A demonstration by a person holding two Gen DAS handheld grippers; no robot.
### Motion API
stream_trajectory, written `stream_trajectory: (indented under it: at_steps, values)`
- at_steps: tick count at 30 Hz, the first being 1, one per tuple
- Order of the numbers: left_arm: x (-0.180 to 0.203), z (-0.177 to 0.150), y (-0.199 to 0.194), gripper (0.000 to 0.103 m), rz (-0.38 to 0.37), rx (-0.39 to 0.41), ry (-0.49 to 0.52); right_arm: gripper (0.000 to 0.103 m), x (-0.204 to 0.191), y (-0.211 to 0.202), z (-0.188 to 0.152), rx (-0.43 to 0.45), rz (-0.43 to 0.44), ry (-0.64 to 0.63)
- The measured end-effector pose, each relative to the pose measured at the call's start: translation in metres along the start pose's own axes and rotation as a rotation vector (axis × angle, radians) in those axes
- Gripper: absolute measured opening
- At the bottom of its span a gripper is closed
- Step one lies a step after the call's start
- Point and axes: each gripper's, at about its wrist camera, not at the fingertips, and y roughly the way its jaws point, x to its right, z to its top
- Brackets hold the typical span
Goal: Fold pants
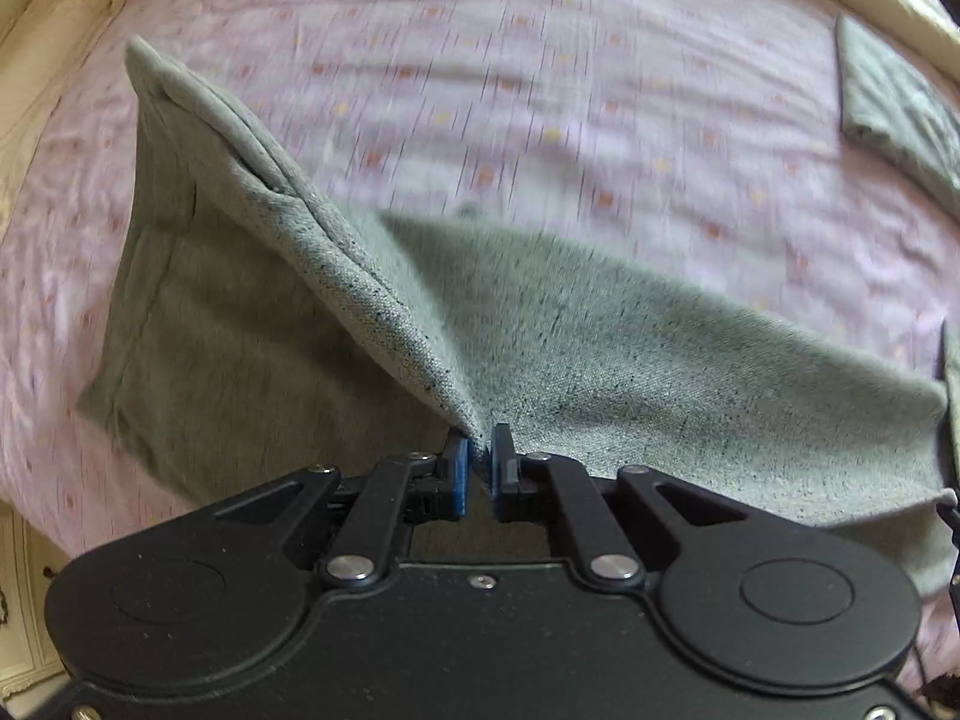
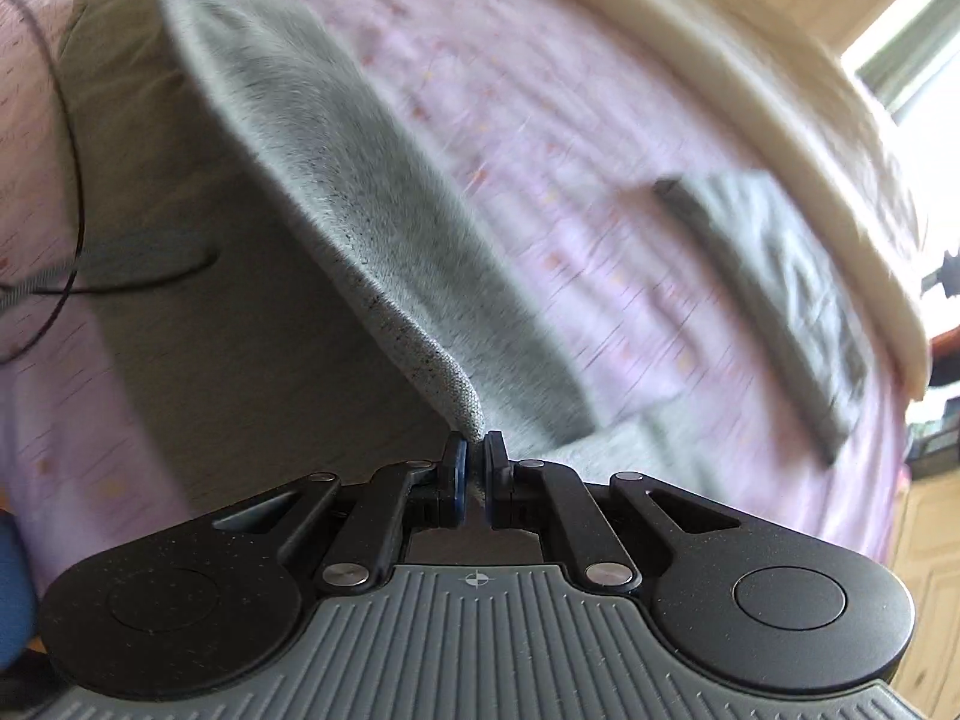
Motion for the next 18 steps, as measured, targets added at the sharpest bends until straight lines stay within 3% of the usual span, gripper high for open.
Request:
stream_trajectory:
  at_steps: [7,12,15,18]
  values:
    - [-0.005,-0.026,0.056,0.009,0.018,-0.093,0.020,0.010,-0.025,0.012,-0.021,-0.060,0.008,0.131]
    - [0.004,-0.018,0.081,0.010,0.044,-0.138,0.069,0.031,0.003,-0.024,-0.026,0.053,0.025,0.380]
    - [0.008,-0.014,0.089,0.010,0.051,-0.153,0.094,0.033,0.022,-0.036,-0.028,0.114,-0.002,0.522]
    - [0.011,-0.012,0.093,0.010,0.056,-0.156,0.108,0.033,0.036,-0.036,-0.022,0.105,-0.117,0.610]
